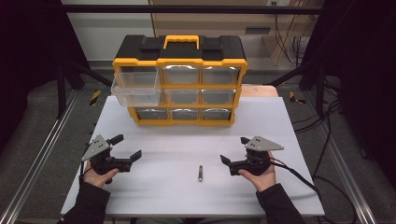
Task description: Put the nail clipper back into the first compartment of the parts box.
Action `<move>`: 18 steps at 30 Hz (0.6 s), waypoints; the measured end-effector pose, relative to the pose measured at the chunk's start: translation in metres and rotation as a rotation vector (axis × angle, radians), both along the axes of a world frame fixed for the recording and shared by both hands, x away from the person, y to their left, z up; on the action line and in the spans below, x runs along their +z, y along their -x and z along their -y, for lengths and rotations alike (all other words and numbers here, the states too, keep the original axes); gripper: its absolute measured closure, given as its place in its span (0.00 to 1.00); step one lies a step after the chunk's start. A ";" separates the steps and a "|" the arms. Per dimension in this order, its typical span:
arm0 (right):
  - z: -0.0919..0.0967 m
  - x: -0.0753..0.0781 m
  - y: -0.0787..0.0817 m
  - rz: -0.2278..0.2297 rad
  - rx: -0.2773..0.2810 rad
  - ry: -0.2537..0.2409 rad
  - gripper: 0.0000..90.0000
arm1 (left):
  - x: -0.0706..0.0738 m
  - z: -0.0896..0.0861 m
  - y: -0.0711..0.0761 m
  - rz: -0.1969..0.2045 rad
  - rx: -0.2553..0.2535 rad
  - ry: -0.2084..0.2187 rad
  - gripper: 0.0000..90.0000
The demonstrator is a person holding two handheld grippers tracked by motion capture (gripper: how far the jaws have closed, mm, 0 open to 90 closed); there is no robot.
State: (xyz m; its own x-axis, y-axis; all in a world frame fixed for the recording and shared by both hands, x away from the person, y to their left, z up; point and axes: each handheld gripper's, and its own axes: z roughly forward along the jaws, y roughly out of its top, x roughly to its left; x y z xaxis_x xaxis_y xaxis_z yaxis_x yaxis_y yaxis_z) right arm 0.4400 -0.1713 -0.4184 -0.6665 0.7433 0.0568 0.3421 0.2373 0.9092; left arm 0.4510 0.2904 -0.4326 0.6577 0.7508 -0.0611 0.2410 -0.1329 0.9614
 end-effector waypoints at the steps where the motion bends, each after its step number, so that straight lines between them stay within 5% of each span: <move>1: -0.004 -0.001 0.000 -0.001 0.012 0.008 0.01 | 0.000 0.000 0.000 -0.001 0.001 -0.001 0.00; 18: -0.065 -0.032 0.005 -0.124 0.106 0.133 0.02 | -0.002 0.000 0.000 -0.008 0.013 -0.011 0.00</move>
State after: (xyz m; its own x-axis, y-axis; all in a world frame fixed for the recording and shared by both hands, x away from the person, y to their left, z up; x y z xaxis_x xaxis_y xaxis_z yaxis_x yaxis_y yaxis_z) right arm 0.4350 -0.1064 -0.4504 -0.7352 0.6761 0.0490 0.4161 0.3930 0.8200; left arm 0.4514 0.2908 -0.4345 0.6477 0.7596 -0.0581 0.2503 -0.1402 0.9580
